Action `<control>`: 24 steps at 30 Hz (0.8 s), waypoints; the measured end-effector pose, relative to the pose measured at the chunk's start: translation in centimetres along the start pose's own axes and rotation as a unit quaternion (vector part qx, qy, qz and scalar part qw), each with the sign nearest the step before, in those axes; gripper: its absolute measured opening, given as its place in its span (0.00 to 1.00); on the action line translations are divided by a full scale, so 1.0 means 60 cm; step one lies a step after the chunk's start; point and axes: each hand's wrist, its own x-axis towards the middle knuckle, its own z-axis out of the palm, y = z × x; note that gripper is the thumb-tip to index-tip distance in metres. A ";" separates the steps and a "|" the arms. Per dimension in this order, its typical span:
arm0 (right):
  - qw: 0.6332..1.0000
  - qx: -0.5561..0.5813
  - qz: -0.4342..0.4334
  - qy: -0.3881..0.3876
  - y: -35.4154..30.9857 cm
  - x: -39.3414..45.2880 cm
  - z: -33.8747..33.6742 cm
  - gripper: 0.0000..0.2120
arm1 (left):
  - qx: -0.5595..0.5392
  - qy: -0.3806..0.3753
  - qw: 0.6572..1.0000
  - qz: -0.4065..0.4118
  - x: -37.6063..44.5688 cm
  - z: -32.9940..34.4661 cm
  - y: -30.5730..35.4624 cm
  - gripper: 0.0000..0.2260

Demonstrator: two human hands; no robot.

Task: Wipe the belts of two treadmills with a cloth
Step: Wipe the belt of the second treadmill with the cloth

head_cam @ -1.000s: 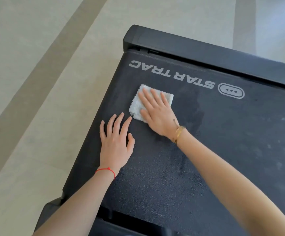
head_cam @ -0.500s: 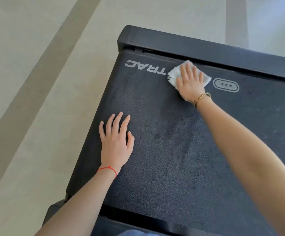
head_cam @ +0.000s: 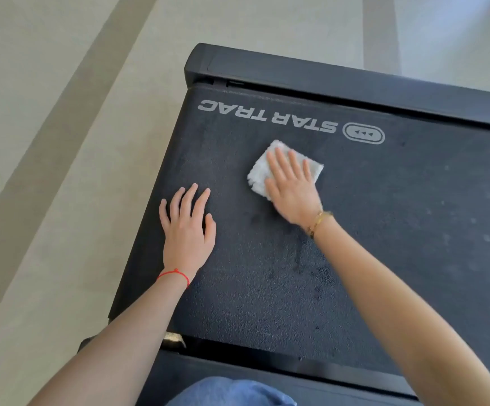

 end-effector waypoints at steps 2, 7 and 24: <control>0.997 -0.032 -0.071 -0.007 -0.040 -0.066 0.021 0.27 | -0.057 0.003 0.998 -0.008 0.001 -0.004 -0.002 0.21; 0.970 -0.018 -0.239 -0.026 -0.106 -0.243 0.062 0.28 | -0.160 -0.020 0.987 -0.015 0.001 -0.014 -0.010 0.23; 0.975 0.005 -0.222 -0.026 -0.130 -0.295 0.072 0.28 | -0.008 -0.030 0.999 0.008 -0.109 -0.043 -0.035 0.20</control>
